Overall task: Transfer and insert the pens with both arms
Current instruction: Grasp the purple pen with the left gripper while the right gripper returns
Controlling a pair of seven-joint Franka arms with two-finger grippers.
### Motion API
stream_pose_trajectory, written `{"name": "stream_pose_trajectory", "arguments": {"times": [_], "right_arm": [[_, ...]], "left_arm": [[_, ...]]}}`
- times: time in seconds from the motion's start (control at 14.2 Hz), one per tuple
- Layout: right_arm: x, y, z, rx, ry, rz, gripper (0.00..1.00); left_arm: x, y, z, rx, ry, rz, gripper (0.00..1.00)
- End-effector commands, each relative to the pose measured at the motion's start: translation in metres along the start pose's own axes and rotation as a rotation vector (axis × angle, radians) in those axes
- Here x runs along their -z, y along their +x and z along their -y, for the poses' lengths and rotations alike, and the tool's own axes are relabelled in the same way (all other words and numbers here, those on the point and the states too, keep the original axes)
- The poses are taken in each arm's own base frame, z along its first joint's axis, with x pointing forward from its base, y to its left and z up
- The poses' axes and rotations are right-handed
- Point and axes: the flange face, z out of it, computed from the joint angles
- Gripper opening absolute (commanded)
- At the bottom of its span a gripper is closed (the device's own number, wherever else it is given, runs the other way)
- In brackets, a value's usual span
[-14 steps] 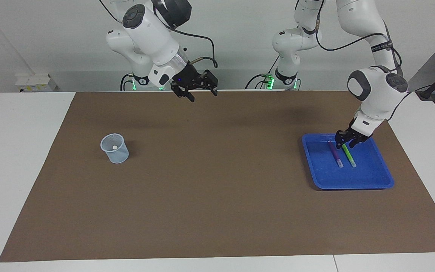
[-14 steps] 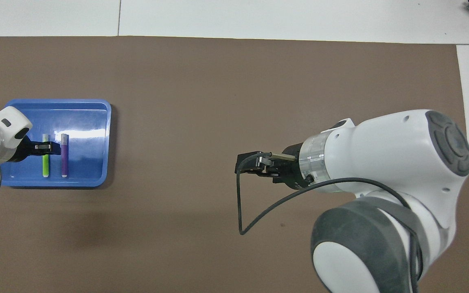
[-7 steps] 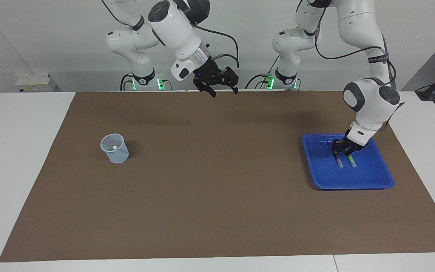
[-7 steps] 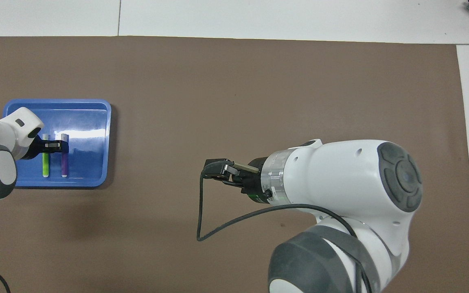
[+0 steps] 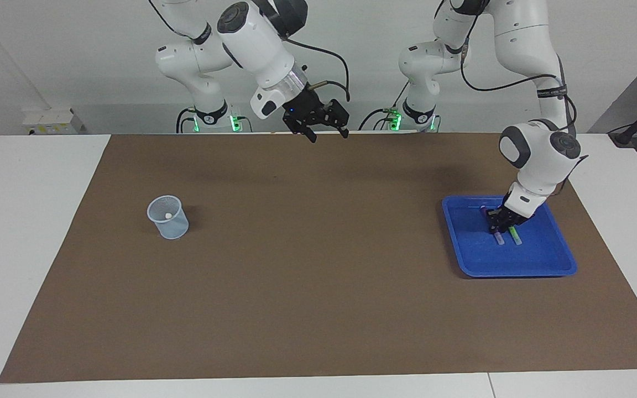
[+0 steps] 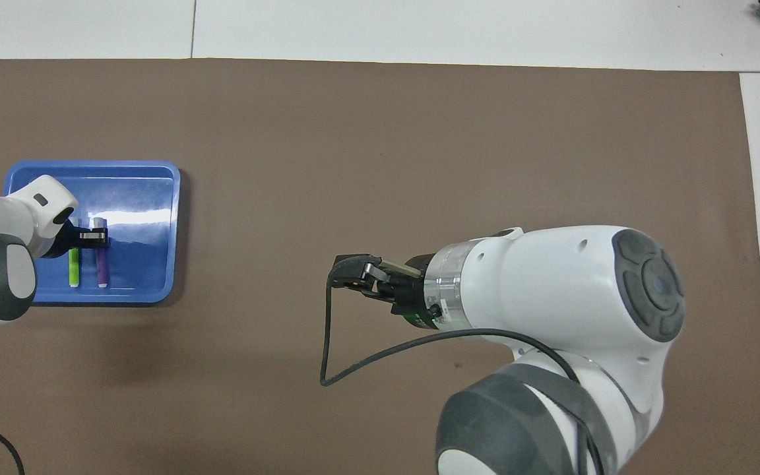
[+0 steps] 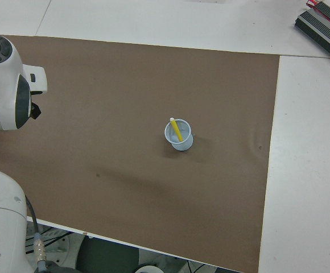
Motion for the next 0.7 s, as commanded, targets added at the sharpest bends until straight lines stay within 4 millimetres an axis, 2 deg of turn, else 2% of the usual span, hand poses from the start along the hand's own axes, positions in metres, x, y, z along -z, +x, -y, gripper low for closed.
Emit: {"name": "stream_pose_trajectory", "arguments": {"times": [0.0,0.28,0.63], "right_arm": [[-0.001,-0.001,0.001,-0.036,0.036,0.012,1.0],[-0.001,-0.001,0.001,-0.038,0.036,0.011,1.0],[-0.001,-0.001,0.001,-0.038,0.037,0.012,1.0]], "left_arm": [[-0.006,-0.006,-0.002,-0.015,0.015,-0.002,0.0],[-0.001,-0.005,-0.001,-0.007,0.008,0.032,0.0],[0.044,0.011,-0.007,0.079,0.0,0.084,0.0]]}}
